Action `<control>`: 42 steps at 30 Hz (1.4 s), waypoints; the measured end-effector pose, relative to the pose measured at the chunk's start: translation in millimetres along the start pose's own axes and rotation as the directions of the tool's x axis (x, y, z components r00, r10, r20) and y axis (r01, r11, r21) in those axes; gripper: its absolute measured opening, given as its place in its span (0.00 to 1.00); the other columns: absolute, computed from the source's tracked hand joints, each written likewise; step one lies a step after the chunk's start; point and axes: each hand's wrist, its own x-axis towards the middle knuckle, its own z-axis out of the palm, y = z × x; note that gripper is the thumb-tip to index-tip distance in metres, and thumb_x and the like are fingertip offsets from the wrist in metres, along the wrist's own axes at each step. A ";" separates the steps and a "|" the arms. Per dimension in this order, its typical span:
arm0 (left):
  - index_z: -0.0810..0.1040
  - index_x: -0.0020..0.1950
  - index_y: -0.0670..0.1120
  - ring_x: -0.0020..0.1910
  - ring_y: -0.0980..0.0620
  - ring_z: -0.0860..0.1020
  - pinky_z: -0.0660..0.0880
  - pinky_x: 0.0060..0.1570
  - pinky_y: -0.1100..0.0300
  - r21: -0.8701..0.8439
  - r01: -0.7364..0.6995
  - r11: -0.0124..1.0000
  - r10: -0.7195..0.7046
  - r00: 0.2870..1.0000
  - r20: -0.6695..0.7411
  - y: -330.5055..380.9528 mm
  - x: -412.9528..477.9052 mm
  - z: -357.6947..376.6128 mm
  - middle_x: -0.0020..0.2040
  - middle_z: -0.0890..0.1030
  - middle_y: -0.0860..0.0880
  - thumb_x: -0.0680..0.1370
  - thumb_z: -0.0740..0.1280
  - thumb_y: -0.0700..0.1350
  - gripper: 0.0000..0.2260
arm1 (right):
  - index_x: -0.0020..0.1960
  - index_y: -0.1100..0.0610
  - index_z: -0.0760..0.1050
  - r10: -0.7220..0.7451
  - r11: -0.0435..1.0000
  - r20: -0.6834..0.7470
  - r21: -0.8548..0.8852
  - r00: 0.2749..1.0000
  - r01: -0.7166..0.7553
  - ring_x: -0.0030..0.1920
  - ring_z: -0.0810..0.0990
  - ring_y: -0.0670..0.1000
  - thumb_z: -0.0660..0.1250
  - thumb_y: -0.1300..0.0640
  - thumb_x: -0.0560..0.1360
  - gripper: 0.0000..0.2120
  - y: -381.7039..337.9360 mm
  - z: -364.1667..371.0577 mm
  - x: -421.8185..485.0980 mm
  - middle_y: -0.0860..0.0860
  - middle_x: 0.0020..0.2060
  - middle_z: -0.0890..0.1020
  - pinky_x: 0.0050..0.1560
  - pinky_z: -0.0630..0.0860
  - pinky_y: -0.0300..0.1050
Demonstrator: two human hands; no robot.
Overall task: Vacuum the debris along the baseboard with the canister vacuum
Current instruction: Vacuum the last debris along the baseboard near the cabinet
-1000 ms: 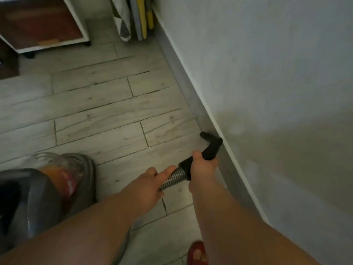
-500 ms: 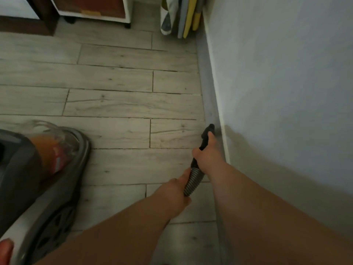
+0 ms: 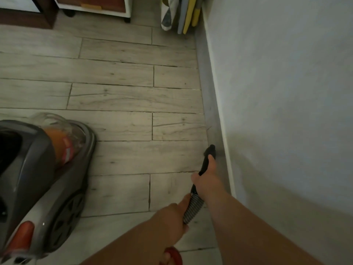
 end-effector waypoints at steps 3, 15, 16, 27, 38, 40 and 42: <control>0.37 0.78 0.55 0.58 0.47 0.75 0.70 0.57 0.60 0.008 -0.004 1.000 0.004 0.999 0.045 -8.6 -15.2 14.9 0.63 0.73 0.44 0.80 0.63 0.47 0.37 | 0.79 0.42 0.39 0.049 0.999 -0.015 0.002 0.999 -0.049 0.41 0.75 0.53 0.63 0.57 0.78 0.41 16.2 9.0 -21.3 0.59 0.54 0.76 0.49 0.78 0.52; 0.38 0.77 0.58 0.54 0.48 0.74 0.70 0.54 0.58 0.096 -0.060 0.994 0.055 0.997 0.059 -32.4 -58.1 34.4 0.60 0.72 0.44 0.80 0.62 0.49 0.37 | 0.79 0.43 0.40 0.161 0.972 -0.058 0.180 0.985 -0.149 0.43 0.76 0.55 0.63 0.59 0.79 0.40 45.7 32.9 -69.6 0.62 0.61 0.75 0.46 0.77 0.52; 0.38 0.77 0.58 0.54 0.49 0.74 0.70 0.54 0.59 0.094 -0.067 0.993 0.063 0.997 0.048 -34.7 -59.5 32.7 0.60 0.72 0.44 0.80 0.62 0.48 0.36 | 0.79 0.43 0.40 0.171 0.968 -0.060 0.194 0.983 -0.156 0.44 0.77 0.56 0.63 0.59 0.79 0.40 43.8 34.7 -69.3 0.62 0.59 0.75 0.47 0.78 0.53; 0.37 0.76 0.59 0.58 0.48 0.73 0.71 0.60 0.57 0.043 -0.096 0.994 0.098 0.993 -0.066 -29.7 -23.5 -9.2 0.64 0.70 0.45 0.81 0.62 0.49 0.36 | 0.79 0.43 0.40 0.030 0.982 -0.084 0.190 0.996 -0.013 0.46 0.76 0.57 0.63 0.58 0.78 0.40 -4.1 15.6 -27.2 0.61 0.61 0.74 0.49 0.77 0.53; 0.38 0.77 0.56 0.59 0.47 0.73 0.69 0.58 0.61 0.019 -0.078 0.997 0.080 0.975 -0.209 -7.3 47.7 -62.9 0.65 0.70 0.44 0.80 0.63 0.49 0.36 | 0.79 0.43 0.42 -0.133 0.971 -0.035 0.196 0.990 0.137 0.47 0.71 0.53 0.64 0.60 0.79 0.40 -64.2 -18.2 49.8 0.59 0.69 0.68 0.46 0.72 0.50; 0.38 0.77 0.56 0.58 0.46 0.73 0.71 0.59 0.58 0.032 -0.069 0.997 0.075 0.965 -0.251 -2.1 62.8 -74.9 0.64 0.71 0.43 0.80 0.62 0.49 0.37 | 0.80 0.43 0.42 -0.180 0.963 -0.051 0.197 0.982 0.186 0.48 0.70 0.52 0.64 0.61 0.79 0.40 -75.2 -23.9 66.9 0.59 0.70 0.67 0.47 0.72 0.50; 0.35 0.76 0.56 0.58 0.46 0.74 0.71 0.60 0.54 0.042 -0.070 0.997 0.080 0.954 -0.288 4.0 74.5 -87.4 0.65 0.70 0.43 0.81 0.62 0.49 0.38 | 0.80 0.44 0.42 -0.221 0.954 -0.057 0.194 0.974 0.228 0.49 0.70 0.52 0.64 0.61 0.79 0.40 -86.5 -30.6 79.3 0.58 0.71 0.67 0.48 0.73 0.50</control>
